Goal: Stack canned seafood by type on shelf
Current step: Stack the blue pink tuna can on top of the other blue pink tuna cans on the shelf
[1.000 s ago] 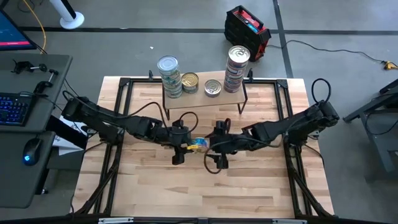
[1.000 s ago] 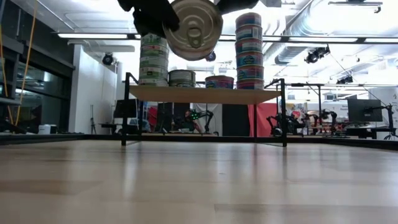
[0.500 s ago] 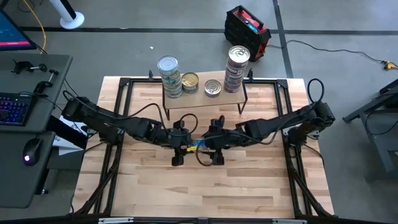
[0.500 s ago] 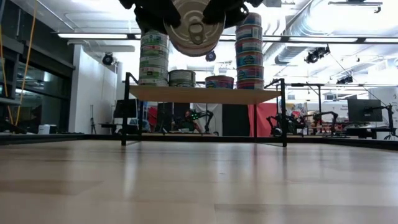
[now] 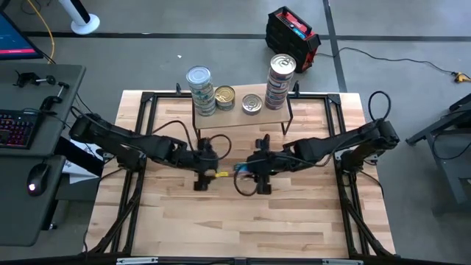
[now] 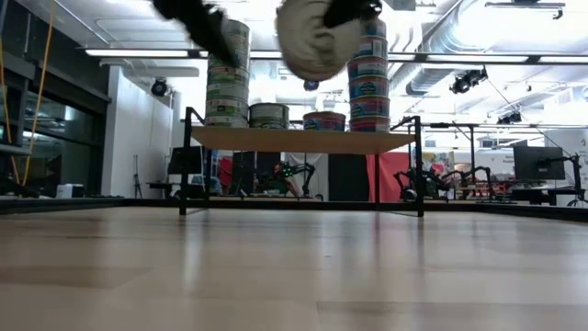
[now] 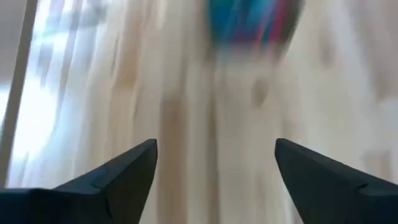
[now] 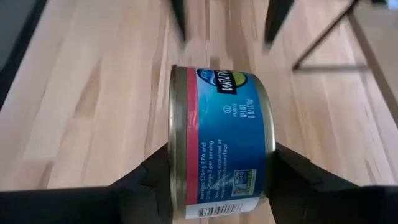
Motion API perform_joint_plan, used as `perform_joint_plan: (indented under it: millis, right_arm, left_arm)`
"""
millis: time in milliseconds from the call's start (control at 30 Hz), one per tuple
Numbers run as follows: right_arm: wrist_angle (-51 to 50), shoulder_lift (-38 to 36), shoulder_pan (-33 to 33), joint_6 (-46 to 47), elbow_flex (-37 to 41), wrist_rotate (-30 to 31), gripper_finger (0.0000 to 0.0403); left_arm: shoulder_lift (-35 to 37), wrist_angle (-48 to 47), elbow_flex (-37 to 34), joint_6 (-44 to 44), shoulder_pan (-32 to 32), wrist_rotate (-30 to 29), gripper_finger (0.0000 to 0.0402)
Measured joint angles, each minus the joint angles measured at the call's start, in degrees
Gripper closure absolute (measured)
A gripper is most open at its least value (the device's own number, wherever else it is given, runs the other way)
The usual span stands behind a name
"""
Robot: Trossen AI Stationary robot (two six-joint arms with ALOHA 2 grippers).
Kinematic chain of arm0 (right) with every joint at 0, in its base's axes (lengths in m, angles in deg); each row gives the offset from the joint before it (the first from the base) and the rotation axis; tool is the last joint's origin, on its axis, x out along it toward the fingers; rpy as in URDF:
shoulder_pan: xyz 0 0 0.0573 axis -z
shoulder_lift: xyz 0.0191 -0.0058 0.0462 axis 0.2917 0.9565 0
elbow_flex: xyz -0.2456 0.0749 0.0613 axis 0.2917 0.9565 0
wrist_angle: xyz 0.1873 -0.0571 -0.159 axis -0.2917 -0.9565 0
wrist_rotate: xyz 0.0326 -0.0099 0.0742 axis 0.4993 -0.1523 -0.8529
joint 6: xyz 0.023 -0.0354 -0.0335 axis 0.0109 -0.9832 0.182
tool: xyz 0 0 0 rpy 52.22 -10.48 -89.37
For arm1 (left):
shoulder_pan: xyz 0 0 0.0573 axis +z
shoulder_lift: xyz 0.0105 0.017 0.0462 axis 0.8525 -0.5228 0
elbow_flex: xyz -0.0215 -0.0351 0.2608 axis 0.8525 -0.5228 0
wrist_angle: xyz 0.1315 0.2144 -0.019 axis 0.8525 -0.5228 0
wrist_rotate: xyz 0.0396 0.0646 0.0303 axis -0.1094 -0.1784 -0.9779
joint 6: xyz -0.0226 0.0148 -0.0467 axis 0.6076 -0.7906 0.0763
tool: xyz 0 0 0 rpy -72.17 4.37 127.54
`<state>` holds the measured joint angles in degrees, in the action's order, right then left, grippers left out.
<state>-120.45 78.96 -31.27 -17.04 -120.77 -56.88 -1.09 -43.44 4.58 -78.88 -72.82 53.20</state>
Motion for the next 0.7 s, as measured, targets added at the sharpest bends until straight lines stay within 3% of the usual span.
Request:
perform_joint_plan:
  millis: [167, 267, 367, 467, 567, 700]
  right_arm:
    - [-17.1, -4.0, 0.0, 6.9, -0.4, -0.2, 0.0237]
    - [-30.0, -6.0, -1.0, 12.0, -0.3, 0.8, 0.0237]
    - [-36.6, -10.5, -3.3, 18.7, 2.3, 1.7, 0.0237]
    - [-35.5, -18.6, -7.3, 30.2, 9.5, 2.4, 0.0237]
    - [-32.5, -27.4, -13.1, 47.0, 18.4, 7.1, 0.0237]
    - [-18.2, -36.6, -17.2, 65.6, 26.9, 24.1, 0.0237]
  left_arm:
    - [3.1, -15.7, -0.6, 11.4, 0.4, -1.7, 0.0073]
    - [6.3, -13.7, -5.1, 18.1, -1.6, -1.8, 0.0071]
    - [9.6, -4.3, -11.8, 24.9, -4.3, -2.8, 0.007]
    - [11.5, 7.3, -18.0, 33.2, -6.7, -4.5, 0.007]
    - [11.9, 18.5, -22.0, 40.4, -8.1, -6.7, 0.007]
    - [11.3, 25.9, -23.8, 44.1, -8.6, -9.4, 0.0069]
